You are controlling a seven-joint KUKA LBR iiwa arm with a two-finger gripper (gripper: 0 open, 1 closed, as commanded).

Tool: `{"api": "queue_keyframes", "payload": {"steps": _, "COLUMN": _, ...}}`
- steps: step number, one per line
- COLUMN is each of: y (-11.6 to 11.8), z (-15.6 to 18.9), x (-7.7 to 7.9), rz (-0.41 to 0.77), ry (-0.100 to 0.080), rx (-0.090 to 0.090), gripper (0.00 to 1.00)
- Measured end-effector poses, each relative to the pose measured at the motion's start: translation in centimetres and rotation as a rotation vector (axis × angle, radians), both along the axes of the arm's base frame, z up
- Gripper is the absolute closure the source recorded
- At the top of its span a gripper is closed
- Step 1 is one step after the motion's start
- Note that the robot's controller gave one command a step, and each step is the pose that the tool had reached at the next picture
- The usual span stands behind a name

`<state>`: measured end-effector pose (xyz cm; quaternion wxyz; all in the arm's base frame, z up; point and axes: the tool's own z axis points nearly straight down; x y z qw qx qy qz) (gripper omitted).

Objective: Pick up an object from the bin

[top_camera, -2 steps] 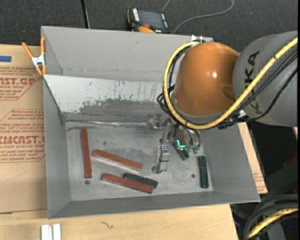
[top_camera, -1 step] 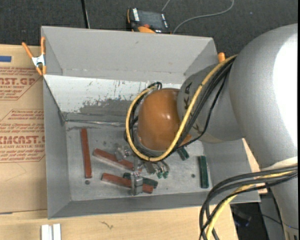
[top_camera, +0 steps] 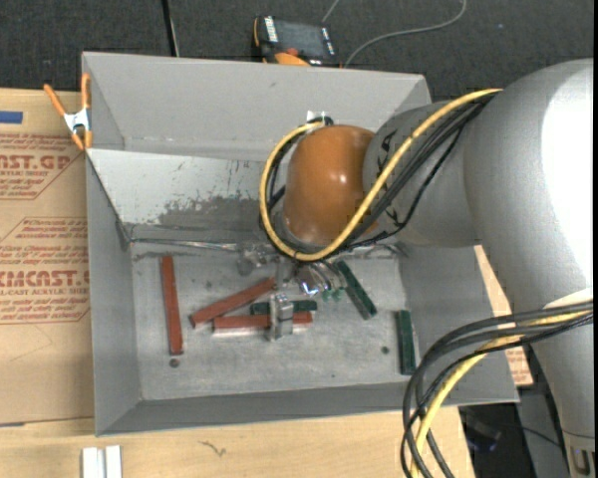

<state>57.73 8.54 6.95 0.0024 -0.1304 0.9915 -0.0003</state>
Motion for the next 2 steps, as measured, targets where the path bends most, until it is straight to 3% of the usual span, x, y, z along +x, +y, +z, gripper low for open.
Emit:
{"api": "queue_keyframes", "payload": {"steps": 1, "y": 0.2, "z": 0.0, "x": -0.3, "rz": 0.001, "ry": 0.005, "rx": 0.001, "gripper": 1.0}}
{"api": "queue_keyframes", "payload": {"steps": 2, "y": 3.2, "z": 14.6, "x": -2.0, "rz": 0.08, "ry": -0.004, "rx": 0.002, "gripper": 1.0}}
